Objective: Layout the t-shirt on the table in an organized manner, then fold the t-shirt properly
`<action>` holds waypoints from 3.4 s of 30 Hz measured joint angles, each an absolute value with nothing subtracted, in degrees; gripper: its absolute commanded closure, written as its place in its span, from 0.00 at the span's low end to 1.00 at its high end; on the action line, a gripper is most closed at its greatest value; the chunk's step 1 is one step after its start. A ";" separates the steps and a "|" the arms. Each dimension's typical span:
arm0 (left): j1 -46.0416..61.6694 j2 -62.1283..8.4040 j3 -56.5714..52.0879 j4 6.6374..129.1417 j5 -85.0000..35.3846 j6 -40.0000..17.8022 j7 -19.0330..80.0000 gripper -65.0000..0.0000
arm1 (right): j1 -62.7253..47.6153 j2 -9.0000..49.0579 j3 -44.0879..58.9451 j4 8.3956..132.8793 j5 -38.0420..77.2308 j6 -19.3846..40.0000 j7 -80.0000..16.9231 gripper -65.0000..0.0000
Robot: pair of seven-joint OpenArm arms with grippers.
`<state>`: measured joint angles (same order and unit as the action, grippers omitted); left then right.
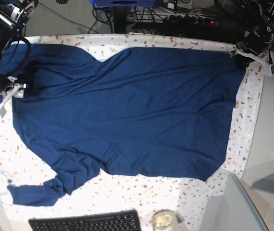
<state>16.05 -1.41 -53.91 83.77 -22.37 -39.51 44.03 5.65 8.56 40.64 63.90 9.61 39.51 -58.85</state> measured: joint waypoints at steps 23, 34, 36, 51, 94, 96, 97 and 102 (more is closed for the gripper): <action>12.23 -1.78 -43.27 89.03 -22.13 -32.95 44.38 1.00 | 11.66 10.26 39.83 64.53 10.50 39.53 -69.21 0.99; 11.44 -1.45 -40.93 89.71 -22.31 -32.93 44.42 1.00 | 2.76 11.05 29.98 78.81 10.31 39.97 -65.25 0.20; 11.44 -1.76 -40.93 89.73 -22.35 -32.95 44.25 1.00 | 0.91 11.84 33.26 84.66 10.22 39.86 -62.06 0.21; 13.65 -1.78 -41.04 89.73 -22.37 -32.95 44.40 1.00 | 0.67 24.23 25.21 59.33 10.17 27.81 -35.40 0.22; 14.37 -2.28 -41.15 88.88 -22.13 -32.93 43.99 1.00 | 0.12 -1.02 -2.02 111.83 10.02 24.08 -63.70 1.00; 14.20 -2.22 -41.01 87.53 -22.24 -32.95 44.01 1.00 | 3.95 -1.87 -4.14 108.97 10.20 22.74 -63.83 1.00; 14.17 -2.17 -40.97 87.15 -22.22 -32.95 44.01 1.00 | 5.67 -2.39 -5.10 107.00 10.48 22.31 -63.70 1.00; 14.39 -2.39 -41.06 86.91 -22.00 -32.95 43.97 1.00 | 15.94 -4.12 -5.96 91.46 10.37 22.00 -57.60 1.00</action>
<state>14.39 -2.39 -41.06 86.91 -22.00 -32.95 43.97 15.94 -4.12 -5.96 91.46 10.37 22.00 -57.60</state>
